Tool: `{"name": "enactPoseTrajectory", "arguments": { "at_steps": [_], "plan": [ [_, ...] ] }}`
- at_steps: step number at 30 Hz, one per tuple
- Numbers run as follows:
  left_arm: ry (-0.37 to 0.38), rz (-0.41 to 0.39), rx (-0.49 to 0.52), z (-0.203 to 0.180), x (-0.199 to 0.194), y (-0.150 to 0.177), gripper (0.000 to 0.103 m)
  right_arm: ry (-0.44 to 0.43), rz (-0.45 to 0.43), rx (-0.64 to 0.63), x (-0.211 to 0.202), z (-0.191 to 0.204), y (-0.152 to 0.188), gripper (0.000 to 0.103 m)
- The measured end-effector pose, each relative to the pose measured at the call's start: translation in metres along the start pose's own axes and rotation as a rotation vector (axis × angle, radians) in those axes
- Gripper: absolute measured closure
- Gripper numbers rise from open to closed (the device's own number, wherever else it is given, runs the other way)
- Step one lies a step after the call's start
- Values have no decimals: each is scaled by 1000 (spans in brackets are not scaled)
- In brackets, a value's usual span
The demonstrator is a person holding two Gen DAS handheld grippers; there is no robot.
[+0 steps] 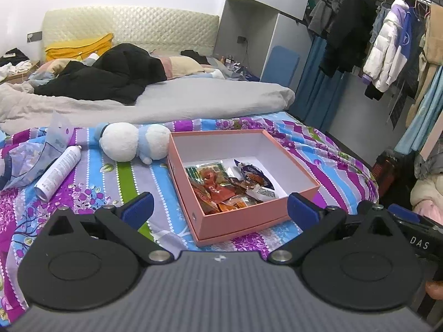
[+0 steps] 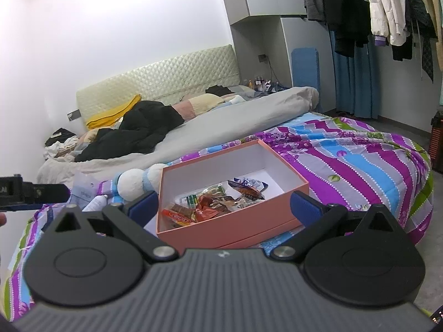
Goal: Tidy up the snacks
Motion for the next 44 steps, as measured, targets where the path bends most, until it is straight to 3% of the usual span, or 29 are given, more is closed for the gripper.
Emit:
{"name": "enactPoseTrajectory", "arguments": {
  "at_steps": [44],
  "plan": [
    [19, -7, 6, -5, -5, -1, 0, -9, -6, 6, 0, 0, 2, 0]
  ]
}}
Point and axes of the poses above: each gripper's, at about its wrist camera, not at the fingertips, and x roughly the way its jaws point, z to its left, y to its underside, the point moved 7 cm from there along x, roughly the way its jaws point, and after that the axes turned 7 degrees about -y, right-handed, at the moved point
